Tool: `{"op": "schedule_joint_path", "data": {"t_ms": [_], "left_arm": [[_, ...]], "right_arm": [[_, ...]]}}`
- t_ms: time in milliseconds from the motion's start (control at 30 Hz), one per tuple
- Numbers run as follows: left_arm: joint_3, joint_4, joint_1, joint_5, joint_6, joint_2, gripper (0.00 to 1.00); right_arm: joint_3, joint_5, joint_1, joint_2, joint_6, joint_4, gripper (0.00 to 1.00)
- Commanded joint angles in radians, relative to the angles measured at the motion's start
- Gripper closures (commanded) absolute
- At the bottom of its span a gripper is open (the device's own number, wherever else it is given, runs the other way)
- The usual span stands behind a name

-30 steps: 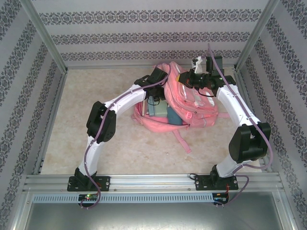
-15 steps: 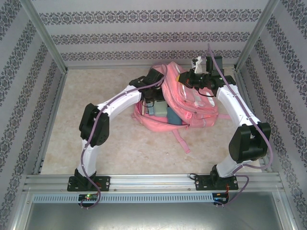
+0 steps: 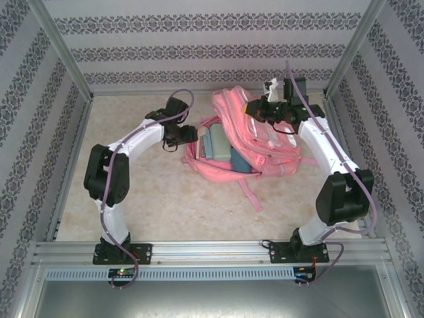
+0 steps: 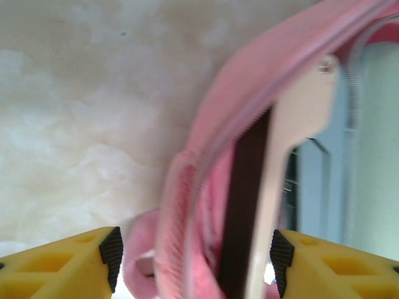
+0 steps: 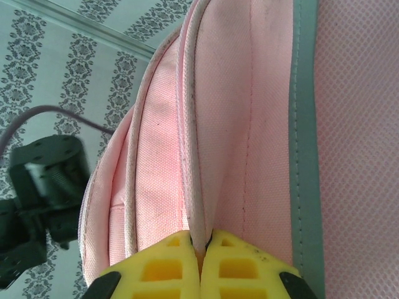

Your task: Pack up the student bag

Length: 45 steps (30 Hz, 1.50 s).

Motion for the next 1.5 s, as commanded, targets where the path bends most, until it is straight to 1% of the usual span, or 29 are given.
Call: {"op": "schedule_joint_path", "data": {"t_ms": [0,167,233,267,300,367,433,467,567,667,767,800,833,1000,1033,1067,1100,1167,1233,1333,1467], "left_arm": [[0.065,-0.072,0.006,-0.026,0.09,0.068,0.35],[0.164,-0.122,0.017,-0.061,0.145,0.168,0.39],[0.194,-0.128,0.022,-0.063,0.158,0.194,0.46],[0.212,-0.133,0.024,-0.063,0.163,0.205,0.51],[0.228,-0.137,0.027,-0.063,0.167,0.212,0.59],[0.244,-0.142,0.032,-0.066,0.168,0.218,0.81],[0.232,-0.136,0.033,-0.081,0.162,0.202,0.98],[0.212,-0.13,0.034,-0.092,0.155,0.185,1.0],[0.116,-0.097,0.036,-0.124,0.118,0.112,1.0],[0.004,-0.078,0.036,-0.154,0.048,0.022,1.0],[-0.116,-0.051,0.031,-0.133,-0.042,-0.078,1.0],[-0.168,-0.025,0.023,-0.125,-0.072,-0.119,1.0],[-0.211,-0.013,0.01,-0.144,-0.106,-0.159,1.0],[-0.337,-0.019,-0.061,-0.22,-0.275,-0.295,1.0],[-0.355,-0.009,-0.078,-0.231,-0.305,-0.314,1.0],[-0.378,0.005,-0.103,-0.234,-0.343,-0.332,1.0],[-0.395,0.029,-0.128,-0.233,-0.382,-0.344,1.0],[-0.41,0.059,-0.175,-0.234,-0.452,-0.345,1.0],[-0.399,0.07,-0.226,-0.249,-0.518,-0.327,1.0],[-0.364,0.071,-0.299,-0.295,-0.61,-0.285,1.0],[-0.322,0.148,-0.372,-0.269,-0.671,-0.224,1.0]], "right_arm": [[0.001,-0.046,0.021,-0.04,-0.016,0.08,1.0],[-0.015,-0.04,0.025,-0.05,-0.02,0.075,1.0],[-0.015,-0.036,0.029,-0.047,-0.026,0.07,1.0],[-0.014,-0.033,0.033,-0.045,-0.032,0.063,1.0],[-0.014,-0.028,0.034,-0.042,-0.037,0.059,1.0],[-0.008,-0.012,0.04,-0.036,-0.057,0.044,1.0],[0.007,0.023,0.047,-0.024,-0.089,0.01,1.0],[0.016,0.042,0.049,-0.019,-0.106,-0.002,1.0],[0.059,0.099,0.063,0.008,-0.16,-0.037,1.0],[0.129,0.132,0.076,0.062,-0.2,-0.071,1.0],[0.21,0.156,0.09,0.123,-0.227,-0.095,1.0],[0.24,0.156,0.095,0.148,-0.231,-0.103,1.0],[0.27,0.156,0.099,0.173,-0.235,-0.112,1.0],[0.356,0.143,0.123,0.243,-0.233,-0.12,1.0],[0.356,0.138,0.126,0.246,-0.228,-0.116,0.92],[0.353,0.134,0.128,0.244,-0.22,-0.112,0.78],[0.345,0.136,0.128,0.24,-0.216,-0.111,0.68],[0.314,0.152,0.127,0.214,-0.209,-0.106,0.57],[0.266,0.185,0.121,0.178,-0.199,-0.103,0.53],[0.157,0.252,0.105,0.087,-0.172,-0.094,0.5],[-0.015,0.309,0.071,-0.067,-0.142,-0.09,0.5]]}}
